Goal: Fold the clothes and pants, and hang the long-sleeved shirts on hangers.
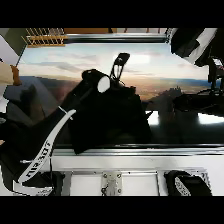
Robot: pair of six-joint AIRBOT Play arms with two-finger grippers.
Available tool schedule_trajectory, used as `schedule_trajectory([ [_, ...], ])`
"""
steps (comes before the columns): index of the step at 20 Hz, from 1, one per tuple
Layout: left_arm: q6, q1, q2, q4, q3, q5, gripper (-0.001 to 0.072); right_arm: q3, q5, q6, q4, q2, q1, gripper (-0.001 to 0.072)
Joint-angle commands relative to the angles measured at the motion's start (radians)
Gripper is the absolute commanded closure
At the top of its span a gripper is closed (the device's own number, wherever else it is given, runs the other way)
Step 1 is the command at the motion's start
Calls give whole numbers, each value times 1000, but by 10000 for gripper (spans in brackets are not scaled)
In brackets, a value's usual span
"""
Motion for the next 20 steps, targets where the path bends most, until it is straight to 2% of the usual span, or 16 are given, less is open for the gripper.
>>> schedule_trajectory([
  [1,-2,189,24,-18,-18,-73,25,1,0,0,0,0,1,685],
  [7,-1,613,128,-154,-431,-42,25,1,0,0,1,-1,1,685],
  [10,4,773,123,-251,-590,-2,25,1,0,1,2,-1,1,685],
  [11,44,811,114,-304,-628,30,25,1,0,1,6,-1,1,685],
  [13,119,850,87,-413,-664,72,25,1,0,1,8,-1,1,685],
  [15,169,851,53,-457,-666,102,25,1,1,1,8,-1,1,685],
  [20,169,842,13,-446,-666,150,25,1,1,1,8,-1,1,685],
])
